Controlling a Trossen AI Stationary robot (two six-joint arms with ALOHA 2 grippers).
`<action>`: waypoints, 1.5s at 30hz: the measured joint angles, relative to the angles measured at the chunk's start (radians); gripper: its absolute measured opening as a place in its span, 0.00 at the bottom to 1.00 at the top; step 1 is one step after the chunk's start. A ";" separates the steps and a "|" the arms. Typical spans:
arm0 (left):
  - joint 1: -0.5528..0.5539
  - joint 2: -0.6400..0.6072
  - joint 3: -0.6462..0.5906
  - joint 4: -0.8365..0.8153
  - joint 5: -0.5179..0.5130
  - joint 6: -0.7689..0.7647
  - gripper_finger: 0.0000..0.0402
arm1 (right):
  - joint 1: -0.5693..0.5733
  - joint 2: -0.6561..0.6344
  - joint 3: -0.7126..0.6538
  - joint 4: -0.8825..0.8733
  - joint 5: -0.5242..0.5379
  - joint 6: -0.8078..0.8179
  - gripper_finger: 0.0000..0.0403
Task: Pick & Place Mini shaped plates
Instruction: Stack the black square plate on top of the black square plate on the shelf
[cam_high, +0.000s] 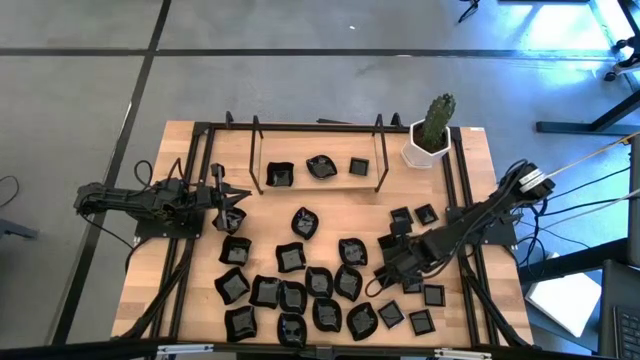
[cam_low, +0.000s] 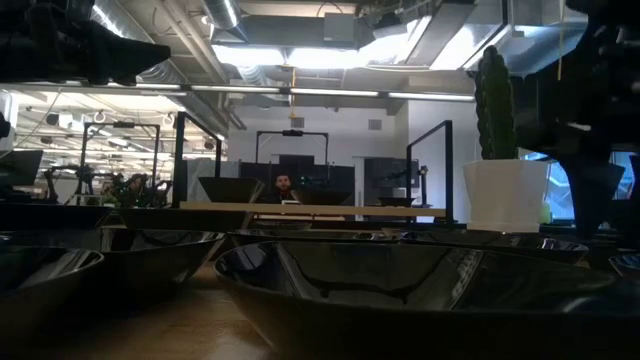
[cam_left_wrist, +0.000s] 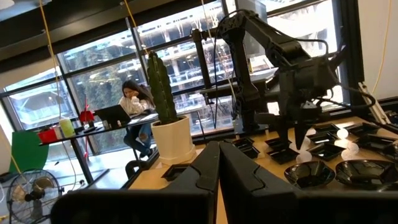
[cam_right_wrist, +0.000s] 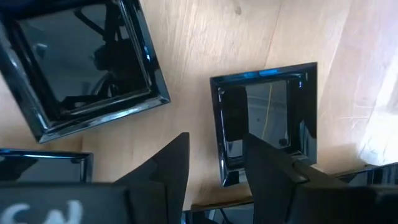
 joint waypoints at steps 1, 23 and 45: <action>0.000 0.000 0.000 0.000 0.000 0.000 0.01 | 0.000 0.007 0.000 0.000 0.000 0.000 0.36; 0.000 0.000 0.000 0.000 0.000 0.000 0.01 | -0.001 0.054 0.020 -0.003 0.090 -0.022 0.02; 0.000 0.000 0.000 0.000 0.000 0.000 0.02 | -0.162 0.053 0.552 -0.282 0.411 -0.025 0.01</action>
